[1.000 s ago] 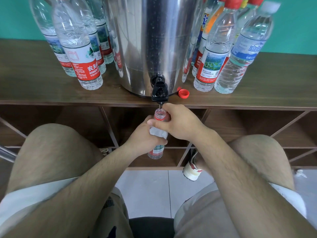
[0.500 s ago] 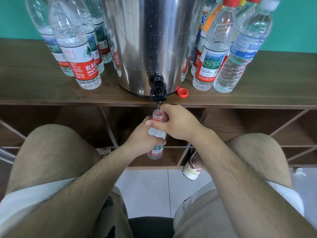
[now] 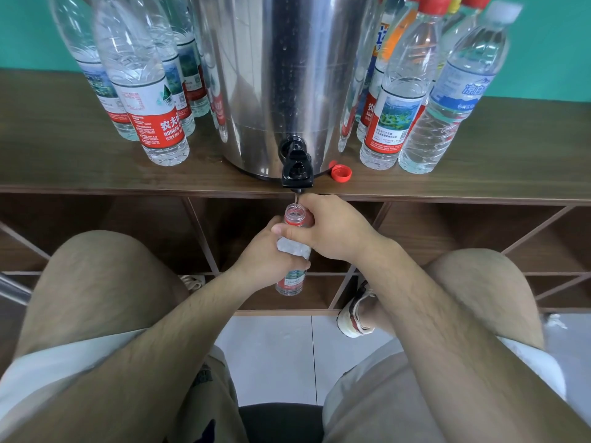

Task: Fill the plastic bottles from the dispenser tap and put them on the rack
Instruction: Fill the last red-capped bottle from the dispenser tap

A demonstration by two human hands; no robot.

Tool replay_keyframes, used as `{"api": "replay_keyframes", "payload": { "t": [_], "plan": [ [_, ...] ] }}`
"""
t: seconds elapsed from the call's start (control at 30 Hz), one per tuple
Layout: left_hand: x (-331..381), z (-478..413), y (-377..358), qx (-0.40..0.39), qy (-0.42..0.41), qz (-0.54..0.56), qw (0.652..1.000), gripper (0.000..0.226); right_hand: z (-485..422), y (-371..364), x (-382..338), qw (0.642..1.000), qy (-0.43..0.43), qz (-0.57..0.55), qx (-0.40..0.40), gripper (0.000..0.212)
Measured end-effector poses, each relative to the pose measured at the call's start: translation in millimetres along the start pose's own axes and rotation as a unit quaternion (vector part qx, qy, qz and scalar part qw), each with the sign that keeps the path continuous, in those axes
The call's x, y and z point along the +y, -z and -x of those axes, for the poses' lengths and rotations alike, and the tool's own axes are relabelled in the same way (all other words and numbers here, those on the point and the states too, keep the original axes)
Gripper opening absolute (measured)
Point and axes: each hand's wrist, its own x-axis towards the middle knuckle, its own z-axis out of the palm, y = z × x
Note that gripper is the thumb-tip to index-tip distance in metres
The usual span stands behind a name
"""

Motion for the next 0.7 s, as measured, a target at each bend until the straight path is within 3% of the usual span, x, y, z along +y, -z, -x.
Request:
{"api": "replay_keyframes", "payload": {
  "t": [0.7],
  "plan": [
    [2.9, 2.2, -0.4, -0.008, 0.004, 0.019, 1.000, 0.075, -1.4, -5.6, 6.6, 1.000, 0.006, -0.011, 0.013, 0.042]
  ]
}}
